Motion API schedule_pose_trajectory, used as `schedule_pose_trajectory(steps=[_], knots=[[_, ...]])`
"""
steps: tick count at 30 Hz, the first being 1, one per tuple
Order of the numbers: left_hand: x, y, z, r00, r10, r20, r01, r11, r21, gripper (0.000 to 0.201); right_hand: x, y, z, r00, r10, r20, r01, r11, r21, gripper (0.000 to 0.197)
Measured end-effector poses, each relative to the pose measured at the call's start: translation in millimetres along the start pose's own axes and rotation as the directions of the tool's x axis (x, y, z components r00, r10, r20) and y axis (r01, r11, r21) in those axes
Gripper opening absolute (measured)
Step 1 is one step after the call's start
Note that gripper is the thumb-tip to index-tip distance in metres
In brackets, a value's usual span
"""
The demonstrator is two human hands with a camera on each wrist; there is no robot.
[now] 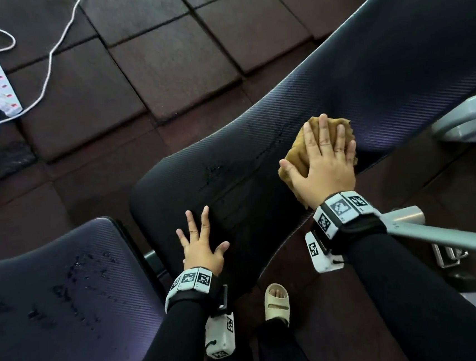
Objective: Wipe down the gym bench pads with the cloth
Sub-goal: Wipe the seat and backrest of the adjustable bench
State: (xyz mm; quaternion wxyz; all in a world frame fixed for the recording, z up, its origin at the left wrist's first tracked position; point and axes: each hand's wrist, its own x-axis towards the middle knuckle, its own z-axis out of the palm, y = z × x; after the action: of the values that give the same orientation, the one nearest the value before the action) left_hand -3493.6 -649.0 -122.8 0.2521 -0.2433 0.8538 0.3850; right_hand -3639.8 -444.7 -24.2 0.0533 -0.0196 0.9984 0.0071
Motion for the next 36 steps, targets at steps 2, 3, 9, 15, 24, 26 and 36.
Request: schedule_pose_trajectory(steps=[2,3,9,15,24,26,36], knots=[[0.7,-0.8,0.3,1.000,-0.019,-0.002,0.019,0.999,-0.036,0.098,9.5,-3.5,-2.8,1.000,-0.016,0.007,0.016,1.000,0.001,0.078],[1.4,-1.3,0.4,1.000,-0.016,-0.001,0.016,0.999,-0.036,0.098,17.3,-6.7,-5.3,0.999,-0.030,0.011,0.030,1.000,0.000,0.076],[2.9,-6.3,1.9,1.000,0.005,0.003,-0.005,0.998,-0.055,0.096,68.6,-53.6,-12.9,0.988,-0.133,0.081,0.134,0.991,-0.011,0.076],[4.4,-8.4,3.4,1.000,0.026,-0.011,-0.027,0.998,-0.065,0.094,42.7,-114.0,21.5,0.874,-0.421,0.244,0.445,0.894,-0.054,0.075],[4.1,-7.8,2.5,1.000,0.022,-0.011,-0.023,0.998,-0.058,0.096,-37.1,-33.4,24.4,0.875,-0.430,0.221,0.446,0.895,-0.024,0.071],[3.6,-8.4,3.0,1.000,0.017,-0.011,-0.018,0.998,-0.055,0.097,-20.8,-14.1,10.1,0.922,-0.339,0.187,0.352,0.935,-0.043,0.070],[4.3,-9.1,2.8,1.000,0.027,0.001,-0.027,0.997,-0.068,0.096,58.6,-104.2,9.9,0.953,-0.266,0.145,0.276,0.960,-0.048,0.071]])
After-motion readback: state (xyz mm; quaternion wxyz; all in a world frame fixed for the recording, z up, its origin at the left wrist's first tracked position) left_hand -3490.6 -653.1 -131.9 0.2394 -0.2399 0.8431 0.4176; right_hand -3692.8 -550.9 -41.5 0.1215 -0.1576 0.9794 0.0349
